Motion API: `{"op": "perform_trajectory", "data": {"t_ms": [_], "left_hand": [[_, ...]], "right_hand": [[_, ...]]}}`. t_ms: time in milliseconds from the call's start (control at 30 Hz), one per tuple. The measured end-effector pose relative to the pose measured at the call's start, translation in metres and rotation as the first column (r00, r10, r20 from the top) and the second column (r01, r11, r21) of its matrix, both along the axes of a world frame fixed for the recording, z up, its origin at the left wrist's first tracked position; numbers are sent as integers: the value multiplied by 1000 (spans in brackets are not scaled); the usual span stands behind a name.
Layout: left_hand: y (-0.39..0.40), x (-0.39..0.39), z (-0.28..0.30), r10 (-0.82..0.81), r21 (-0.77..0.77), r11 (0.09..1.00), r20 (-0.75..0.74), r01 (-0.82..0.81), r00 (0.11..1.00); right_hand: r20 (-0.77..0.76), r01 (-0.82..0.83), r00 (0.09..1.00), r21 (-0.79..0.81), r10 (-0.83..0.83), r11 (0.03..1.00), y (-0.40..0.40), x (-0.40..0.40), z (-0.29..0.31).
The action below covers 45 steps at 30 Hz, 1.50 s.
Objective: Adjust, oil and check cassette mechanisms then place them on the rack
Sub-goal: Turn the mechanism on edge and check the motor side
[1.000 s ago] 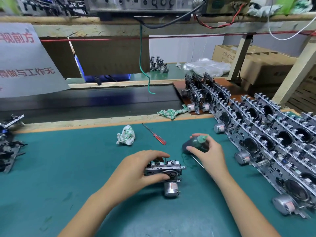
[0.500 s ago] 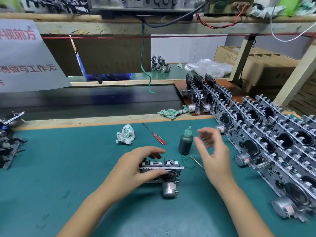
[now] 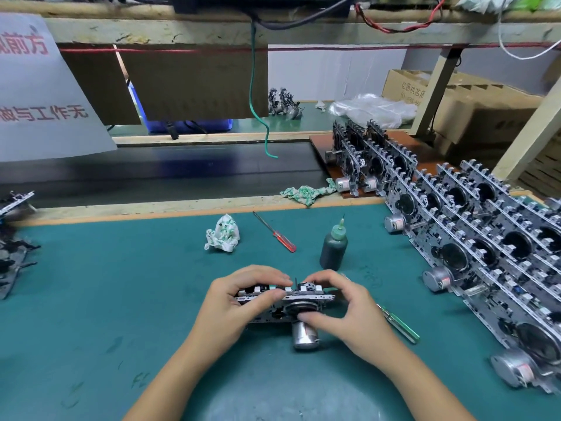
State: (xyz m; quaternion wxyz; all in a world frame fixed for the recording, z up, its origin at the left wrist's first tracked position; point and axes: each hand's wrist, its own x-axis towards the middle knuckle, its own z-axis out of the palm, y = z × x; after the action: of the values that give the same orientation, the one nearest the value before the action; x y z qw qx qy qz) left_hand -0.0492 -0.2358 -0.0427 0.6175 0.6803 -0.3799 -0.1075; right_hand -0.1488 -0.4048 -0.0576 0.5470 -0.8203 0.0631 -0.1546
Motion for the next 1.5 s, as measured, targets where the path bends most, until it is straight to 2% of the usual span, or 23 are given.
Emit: {"op": "perform_trajectory", "data": {"t_ms": [167, 567, 600, 667, 733, 800, 867, 933, 1200, 1267, 1367, 1500], "left_hand": [[-1, -1, -1, 12, -17, 1000, -26, -12, 1000], [-1, 1, -4, -10, -4, 1000, -23, 9, 1000], [-1, 0, -4, -3, -5, 1000, -22, 3, 1000], [-1, 0, -5, 2, -8, 1000, -19, -2, 1000], [-1, 0, -5, 3, -12, 1000, -19, -3, 1000], [-1, -1, -5, 6, -14, 1000, -28, -6, 1000], [-1, 0, -5, 5, -14, 1000, -39, -6, 999], [0, 0, -6, 5, -16, 1000, -38, -5, 999], [-1, 0, -5, 13, -13, 1000, -41, -13, 999], [-1, -1, -4, 7, -17, 1000, -36, -8, 999], [-1, 0, -3, 4, -14, 1000, -26, -4, 1000], [-1, 1, -4, -2, -10, 1000, -33, 1, 999]], "right_hand": [[-5, -34, 999, 106, 35, 994, 0, 3, -1], [12, -54, 999, 113, 53, 992, 1, 1, -1], [20, -37, 999, 61, 36, 997, 1, -1, -2], [133, 78, 989, -154, -57, 985, 0, -6, -2], [331, 208, 939, -321, -96, 924, -3, -11, -2], [452, 278, 891, -462, -47, 842, -8, -13, -3], [469, 291, 883, -562, 9, 774, -11, -12, -4], [449, 275, 893, -584, 22, 764, -13, -12, -6], [416, 231, 909, -510, 2, 828, -8, -14, -4], [396, 208, 918, -448, -16, 869, -6, -15, -2], [256, 135, 964, -223, -75, 965, -1, -12, -2], [127, 52, 991, -152, -33, 987, 0, 0, -2]]}}
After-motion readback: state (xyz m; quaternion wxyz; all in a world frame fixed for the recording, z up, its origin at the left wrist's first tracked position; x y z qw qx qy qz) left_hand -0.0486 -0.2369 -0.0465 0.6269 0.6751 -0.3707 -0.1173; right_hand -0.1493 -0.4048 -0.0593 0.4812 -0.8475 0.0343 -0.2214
